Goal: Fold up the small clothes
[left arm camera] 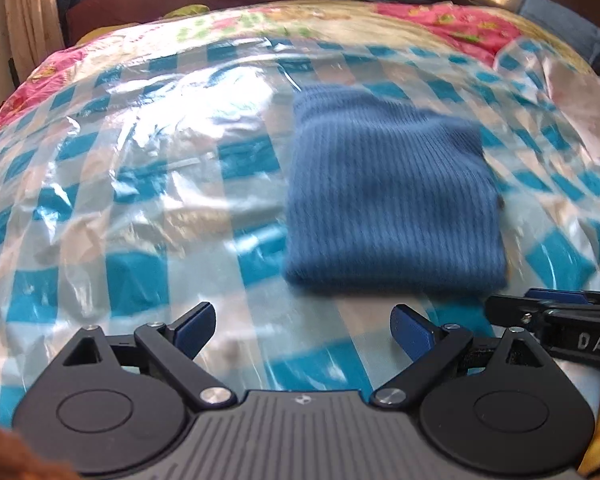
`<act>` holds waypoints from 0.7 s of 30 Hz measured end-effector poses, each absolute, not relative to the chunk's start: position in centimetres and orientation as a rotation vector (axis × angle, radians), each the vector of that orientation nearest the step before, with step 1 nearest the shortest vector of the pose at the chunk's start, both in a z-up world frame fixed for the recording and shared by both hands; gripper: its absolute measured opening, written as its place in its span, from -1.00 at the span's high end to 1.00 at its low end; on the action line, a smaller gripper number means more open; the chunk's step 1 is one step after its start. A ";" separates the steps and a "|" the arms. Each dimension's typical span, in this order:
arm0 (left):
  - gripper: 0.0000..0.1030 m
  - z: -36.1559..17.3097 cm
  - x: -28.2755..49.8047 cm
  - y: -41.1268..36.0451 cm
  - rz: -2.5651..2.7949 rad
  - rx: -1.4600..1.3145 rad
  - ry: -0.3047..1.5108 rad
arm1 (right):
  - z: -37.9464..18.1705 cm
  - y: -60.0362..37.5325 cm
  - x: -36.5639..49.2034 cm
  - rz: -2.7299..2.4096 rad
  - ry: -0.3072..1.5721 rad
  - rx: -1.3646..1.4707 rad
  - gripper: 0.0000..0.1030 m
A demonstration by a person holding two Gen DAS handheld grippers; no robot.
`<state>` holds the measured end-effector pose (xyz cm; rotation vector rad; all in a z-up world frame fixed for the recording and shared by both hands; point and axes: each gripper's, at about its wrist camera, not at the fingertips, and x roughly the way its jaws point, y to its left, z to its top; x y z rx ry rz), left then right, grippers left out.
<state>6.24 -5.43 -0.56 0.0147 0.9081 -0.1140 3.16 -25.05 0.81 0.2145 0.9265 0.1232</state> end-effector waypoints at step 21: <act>-1.00 -3.6 15.4 -3.5 -0.204 -0.223 0.944 | -0.4 -29.3 13.3 0.173 0.976 0.357 0.07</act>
